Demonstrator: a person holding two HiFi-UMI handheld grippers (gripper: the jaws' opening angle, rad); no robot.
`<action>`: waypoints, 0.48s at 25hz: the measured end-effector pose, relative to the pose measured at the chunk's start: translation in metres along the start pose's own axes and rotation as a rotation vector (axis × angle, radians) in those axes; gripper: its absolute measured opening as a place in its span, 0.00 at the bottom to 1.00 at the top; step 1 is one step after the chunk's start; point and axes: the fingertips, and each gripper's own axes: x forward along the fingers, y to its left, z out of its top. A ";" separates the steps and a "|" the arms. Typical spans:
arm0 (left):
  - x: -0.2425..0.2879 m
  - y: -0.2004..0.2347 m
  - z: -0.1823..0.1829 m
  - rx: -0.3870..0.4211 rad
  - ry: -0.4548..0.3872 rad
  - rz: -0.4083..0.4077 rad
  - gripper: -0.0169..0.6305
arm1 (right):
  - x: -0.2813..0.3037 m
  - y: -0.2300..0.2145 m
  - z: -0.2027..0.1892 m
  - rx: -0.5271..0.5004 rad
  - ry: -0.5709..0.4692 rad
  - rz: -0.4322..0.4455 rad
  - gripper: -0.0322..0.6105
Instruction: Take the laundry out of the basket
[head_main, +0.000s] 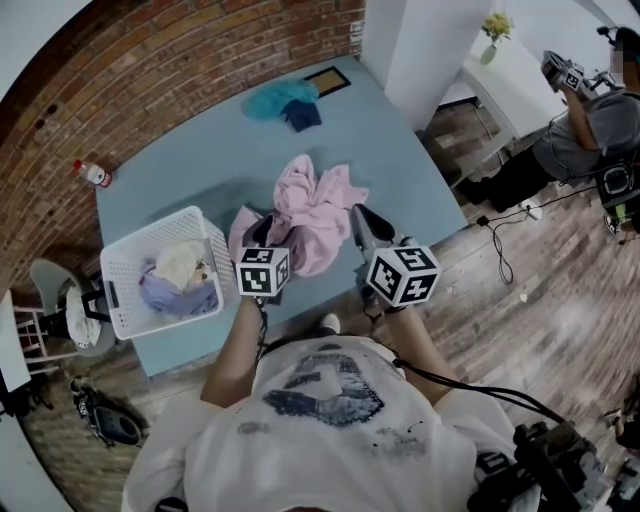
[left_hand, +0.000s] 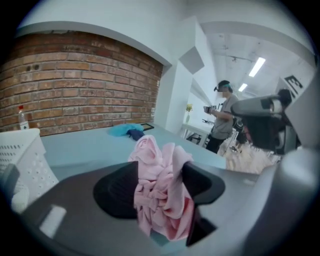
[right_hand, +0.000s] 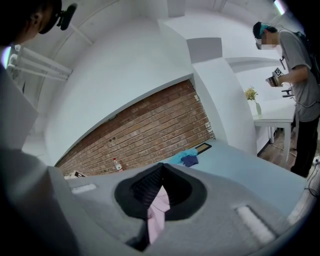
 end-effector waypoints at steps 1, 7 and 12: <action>-0.004 0.000 0.001 -0.004 0.003 0.001 0.40 | 0.000 0.001 0.001 -0.001 -0.002 0.003 0.05; -0.024 -0.004 0.007 -0.005 0.041 -0.018 0.42 | -0.002 0.007 0.005 0.002 -0.013 0.015 0.05; -0.037 -0.004 0.017 -0.004 0.003 -0.012 0.42 | -0.001 0.014 0.004 0.001 -0.016 0.027 0.05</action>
